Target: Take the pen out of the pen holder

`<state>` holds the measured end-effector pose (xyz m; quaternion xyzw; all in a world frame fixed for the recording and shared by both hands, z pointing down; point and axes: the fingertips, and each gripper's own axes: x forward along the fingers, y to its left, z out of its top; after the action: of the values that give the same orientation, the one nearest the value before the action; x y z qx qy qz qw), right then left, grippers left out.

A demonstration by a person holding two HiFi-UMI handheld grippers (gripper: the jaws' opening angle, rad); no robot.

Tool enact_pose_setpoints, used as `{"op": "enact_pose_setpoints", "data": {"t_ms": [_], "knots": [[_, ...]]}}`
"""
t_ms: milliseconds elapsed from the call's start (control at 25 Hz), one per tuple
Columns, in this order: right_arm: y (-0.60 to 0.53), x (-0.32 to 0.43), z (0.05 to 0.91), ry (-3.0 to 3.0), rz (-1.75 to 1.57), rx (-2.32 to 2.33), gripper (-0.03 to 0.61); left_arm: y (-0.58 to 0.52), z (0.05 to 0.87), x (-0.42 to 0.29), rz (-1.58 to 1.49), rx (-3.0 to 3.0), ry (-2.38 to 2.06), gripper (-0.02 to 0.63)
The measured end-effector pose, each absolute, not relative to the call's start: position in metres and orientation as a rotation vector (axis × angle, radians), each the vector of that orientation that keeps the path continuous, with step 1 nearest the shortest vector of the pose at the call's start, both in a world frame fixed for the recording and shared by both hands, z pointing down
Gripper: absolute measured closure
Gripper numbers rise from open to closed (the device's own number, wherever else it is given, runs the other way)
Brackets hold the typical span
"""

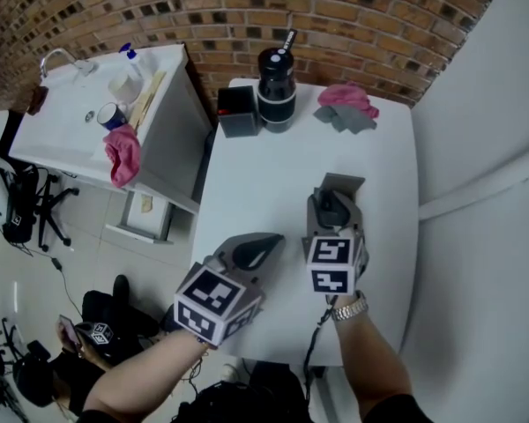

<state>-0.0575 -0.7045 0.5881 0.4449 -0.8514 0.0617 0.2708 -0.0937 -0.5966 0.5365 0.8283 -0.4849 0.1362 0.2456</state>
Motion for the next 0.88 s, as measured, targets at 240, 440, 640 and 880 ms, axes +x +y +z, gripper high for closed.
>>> {"op": "enact_pose_setpoints", "data": {"t_ms": [240, 440, 640, 880], "knots": [[-0.711, -0.054, 0.593, -2.247, 0.157, 1.233, 0.505, -0.597, 0.537, -0.098, 0.367, 2.255, -1.336, 0.611], [-0.708, -0.054, 0.59, -2.25, 0.148, 1.239, 0.517, -0.593, 0.535, -0.098, 0.369, 2.255, -1.331, 0.611], [-0.702, -0.051, 0.576, -2.264, 0.135, 1.261, 0.518, -0.589, 0.526, -0.097, 0.353, 2.272, -1.344, 0.611], [-0.691, -0.043, 0.551, -2.284, 0.108, 1.294, 0.518, -0.576, 0.51, -0.092, 0.353, 2.285, -1.338, 0.611]]}}
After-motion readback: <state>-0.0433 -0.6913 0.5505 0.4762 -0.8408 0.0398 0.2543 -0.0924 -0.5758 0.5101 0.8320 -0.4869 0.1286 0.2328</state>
